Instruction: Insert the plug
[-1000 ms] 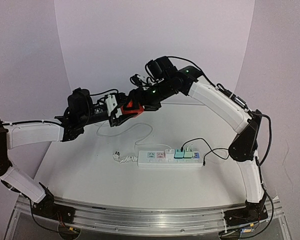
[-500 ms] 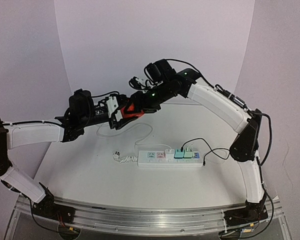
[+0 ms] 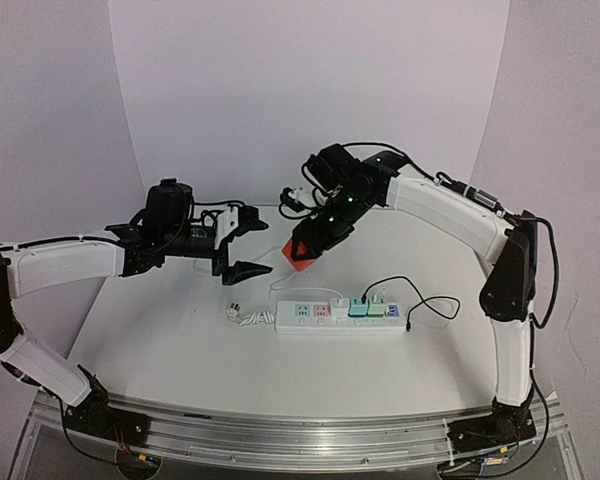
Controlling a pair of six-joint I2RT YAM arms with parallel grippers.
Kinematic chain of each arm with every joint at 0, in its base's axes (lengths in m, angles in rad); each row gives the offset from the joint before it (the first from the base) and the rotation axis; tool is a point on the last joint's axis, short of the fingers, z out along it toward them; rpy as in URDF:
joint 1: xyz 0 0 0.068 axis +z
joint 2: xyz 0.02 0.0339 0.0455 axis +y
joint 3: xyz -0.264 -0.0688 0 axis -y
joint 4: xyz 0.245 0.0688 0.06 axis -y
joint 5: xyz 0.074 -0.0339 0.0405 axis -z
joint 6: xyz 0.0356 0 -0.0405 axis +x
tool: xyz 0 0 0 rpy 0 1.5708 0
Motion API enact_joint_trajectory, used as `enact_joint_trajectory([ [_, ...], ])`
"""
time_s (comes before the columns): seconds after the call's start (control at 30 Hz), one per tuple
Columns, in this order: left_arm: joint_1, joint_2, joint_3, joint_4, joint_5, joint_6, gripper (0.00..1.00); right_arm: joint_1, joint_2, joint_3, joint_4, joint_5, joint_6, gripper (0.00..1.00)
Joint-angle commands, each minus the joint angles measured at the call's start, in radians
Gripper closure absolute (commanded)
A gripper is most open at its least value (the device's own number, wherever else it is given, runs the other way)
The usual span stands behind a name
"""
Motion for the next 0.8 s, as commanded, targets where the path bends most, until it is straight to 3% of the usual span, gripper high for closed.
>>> enact_joint_trajectory([
  [0.0, 0.008, 0.050, 0.060, -0.145, 0.032, 0.071, 0.18, -0.059, 0.000, 0.032, -0.047, 0.033, -0.178, 1.00],
  [0.3, 0.009, 0.235, 0.087, -0.168, -0.003, 0.204, 0.27, -0.073, 0.113, 0.087, -0.149, -0.088, -0.396, 1.00],
  [0.5, 0.008, 0.425, 0.217, -0.166, -0.050, 0.262, 0.47, -0.073, 0.127, 0.099, -0.149, -0.112, -0.380, 1.00],
  [0.57, 0.007, 0.448, 0.210, -0.119, -0.057, 0.284, 0.51, -0.073, 0.126, 0.090, -0.148, -0.113, -0.372, 1.00],
  [0.77, 0.008, 0.454, 0.183, -0.081, -0.057, 0.315, 0.76, -0.073, 0.113, 0.059, -0.148, -0.111, -0.357, 1.00],
])
